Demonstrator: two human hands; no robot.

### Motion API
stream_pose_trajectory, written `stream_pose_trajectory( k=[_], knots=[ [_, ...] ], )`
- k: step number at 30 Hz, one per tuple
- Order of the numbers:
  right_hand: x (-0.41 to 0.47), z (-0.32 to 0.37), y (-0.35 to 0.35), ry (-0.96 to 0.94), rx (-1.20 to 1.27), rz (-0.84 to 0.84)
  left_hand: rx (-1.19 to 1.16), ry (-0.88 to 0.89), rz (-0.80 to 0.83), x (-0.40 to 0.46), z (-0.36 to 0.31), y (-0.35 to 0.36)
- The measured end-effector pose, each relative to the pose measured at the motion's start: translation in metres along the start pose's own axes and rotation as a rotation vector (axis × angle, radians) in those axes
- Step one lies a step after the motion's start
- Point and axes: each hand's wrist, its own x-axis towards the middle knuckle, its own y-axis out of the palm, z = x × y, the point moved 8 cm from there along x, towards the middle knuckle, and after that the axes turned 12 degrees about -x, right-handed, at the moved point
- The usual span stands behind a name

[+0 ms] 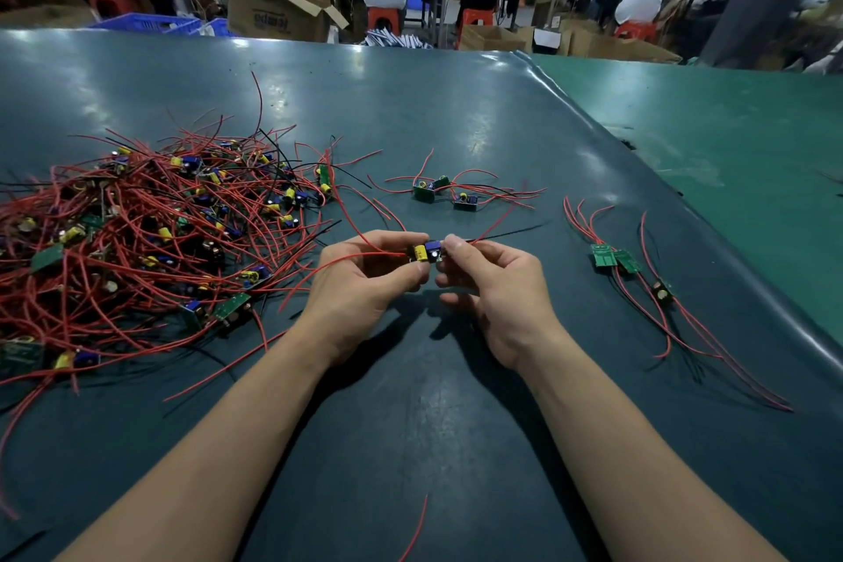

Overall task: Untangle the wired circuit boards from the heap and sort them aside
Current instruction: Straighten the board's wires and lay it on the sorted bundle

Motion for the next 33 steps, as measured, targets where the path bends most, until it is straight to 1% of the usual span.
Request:
stream_pose_trajectory(
  k=[5, 9, 11, 14, 18, 27, 31, 33],
  knots=[
    [0.001, 0.005, -0.010, -0.062, -0.026, -0.081, -0.048, -0.009, -0.032, -0.001, -0.001, 0.000],
    [0.002, 0.008, -0.022, -0.084, 0.023, -0.184, -0.029, -0.006, -0.017, -0.002, -0.002, 0.003],
    [0.002, 0.009, -0.026, -0.095, 0.069, -0.236, -0.024, 0.006, -0.034, -0.002, -0.003, 0.001],
    [0.002, 0.014, -0.038, -0.150, 0.108, -0.330, -0.011, 0.009, -0.035, -0.001, -0.003, 0.001],
    [0.002, 0.018, -0.046, -0.191, 0.103, -0.374, -0.005, 0.022, -0.037, -0.001, -0.004, 0.001],
    [0.009, 0.010, -0.078, -0.070, 0.199, -0.484, -0.040, 0.038, -0.056, 0.000, -0.005, -0.002],
    [0.012, 0.000, -0.079, 0.058, 0.234, -0.466, -0.120, 0.056, -0.138, 0.001, -0.004, -0.011],
    [0.012, 0.000, -0.082, 0.061, 0.238, -0.484, -0.146, 0.072, -0.165, 0.001, -0.004, -0.013]
  ],
)
